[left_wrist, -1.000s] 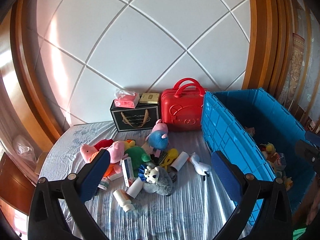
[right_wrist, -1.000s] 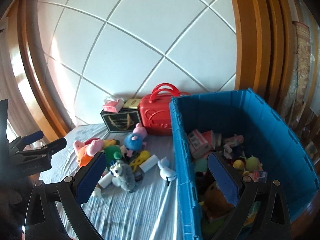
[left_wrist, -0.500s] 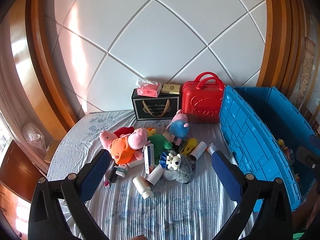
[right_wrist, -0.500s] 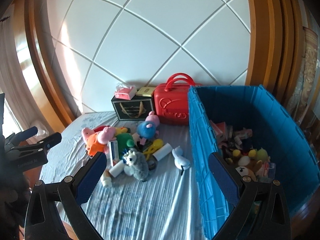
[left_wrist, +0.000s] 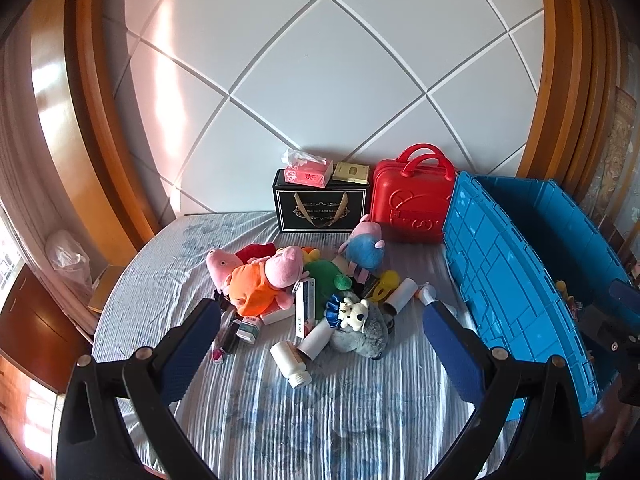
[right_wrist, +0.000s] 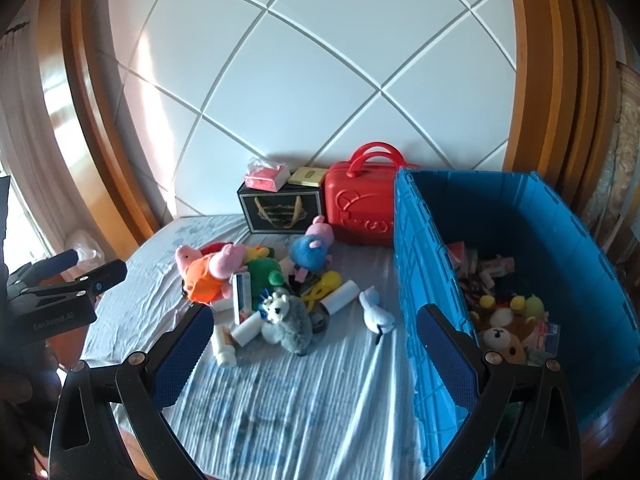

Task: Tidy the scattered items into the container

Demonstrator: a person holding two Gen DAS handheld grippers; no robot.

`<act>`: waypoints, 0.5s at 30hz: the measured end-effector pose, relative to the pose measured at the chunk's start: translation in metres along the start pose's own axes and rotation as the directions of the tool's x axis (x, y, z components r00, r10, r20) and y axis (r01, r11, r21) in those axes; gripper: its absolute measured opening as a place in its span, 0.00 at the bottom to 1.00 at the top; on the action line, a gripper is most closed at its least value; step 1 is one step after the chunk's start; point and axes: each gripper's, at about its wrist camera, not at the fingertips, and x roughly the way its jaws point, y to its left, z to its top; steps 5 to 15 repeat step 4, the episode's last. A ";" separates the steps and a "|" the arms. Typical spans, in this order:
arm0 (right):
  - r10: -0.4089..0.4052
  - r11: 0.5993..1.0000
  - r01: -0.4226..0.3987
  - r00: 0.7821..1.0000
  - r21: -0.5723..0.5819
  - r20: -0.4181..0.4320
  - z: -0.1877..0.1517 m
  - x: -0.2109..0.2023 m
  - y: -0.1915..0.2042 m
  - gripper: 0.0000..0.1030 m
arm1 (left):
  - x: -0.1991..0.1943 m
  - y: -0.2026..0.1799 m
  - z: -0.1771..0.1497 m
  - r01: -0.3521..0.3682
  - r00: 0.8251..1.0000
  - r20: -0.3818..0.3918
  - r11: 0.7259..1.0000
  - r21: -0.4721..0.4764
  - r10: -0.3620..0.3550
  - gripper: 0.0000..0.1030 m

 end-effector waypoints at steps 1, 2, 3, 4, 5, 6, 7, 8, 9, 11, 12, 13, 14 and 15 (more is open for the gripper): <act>0.002 1.000 -0.002 1.000 0.000 -0.002 0.000 0.001 0.000 1.00 | -0.002 0.001 -0.001 0.000 1.000 0.007 1.000 -0.003 0.000 1.00; 0.002 1.000 -0.002 1.000 0.000 -0.003 -0.001 0.001 0.000 1.00 | -0.002 0.001 -0.001 -0.002 1.000 0.011 1.000 -0.001 0.002 1.00; 0.004 1.000 -0.003 1.000 0.001 -0.003 -0.001 0.001 0.000 1.00 | -0.003 0.000 -0.001 -0.009 1.000 0.016 1.000 0.003 0.008 1.00; 0.004 1.000 -0.004 1.000 0.002 -0.004 -0.002 0.002 -0.001 1.00 | -0.004 0.000 -0.001 -0.012 1.000 0.019 1.000 0.008 0.012 1.00; 0.004 1.000 -0.004 1.000 0.002 -0.004 -0.002 0.002 -0.001 1.00 | -0.004 0.000 -0.001 -0.012 1.000 0.019 1.000 0.008 0.012 1.00; 0.004 1.000 -0.004 1.000 0.002 -0.004 -0.002 0.002 -0.001 1.00 | -0.004 0.000 -0.001 -0.012 1.000 0.019 1.000 0.008 0.012 1.00; 0.004 1.000 -0.004 1.000 0.002 -0.004 -0.002 0.002 -0.001 1.00 | -0.004 0.000 -0.001 -0.012 1.000 0.019 1.000 0.008 0.012 1.00; 0.004 1.000 -0.004 1.000 0.002 -0.004 -0.002 0.002 -0.001 1.00 | -0.004 0.000 -0.001 -0.012 1.000 0.019 1.000 0.008 0.012 1.00; 0.004 1.000 -0.004 1.000 0.002 -0.004 -0.002 0.002 -0.001 1.00 | -0.004 0.000 -0.001 -0.012 1.000 0.019 1.000 0.008 0.012 1.00; 0.004 1.000 -0.004 1.000 0.002 -0.004 -0.002 0.002 -0.001 1.00 | -0.004 0.000 -0.001 -0.012 1.000 0.019 1.000 0.008 0.012 1.00; 0.004 1.000 -0.004 1.000 0.002 -0.004 -0.002 0.002 -0.001 1.00 | -0.004 0.000 -0.001 -0.012 1.000 0.019 1.000 0.008 0.012 1.00; 0.004 1.000 -0.004 1.000 0.002 -0.004 -0.002 0.002 -0.001 1.00 | -0.004 0.000 -0.001 -0.012 1.000 0.019 1.000 0.008 0.012 1.00; 0.004 1.000 -0.004 1.000 0.002 -0.004 -0.002 0.002 -0.001 1.00 | -0.004 0.000 -0.001 -0.012 1.000 0.019 1.000 0.008 0.012 1.00; 0.004 1.000 -0.004 1.000 0.002 -0.004 -0.002 0.002 -0.001 1.00 | -0.004 0.000 -0.001 -0.012 1.000 0.019 1.000 0.008 0.012 1.00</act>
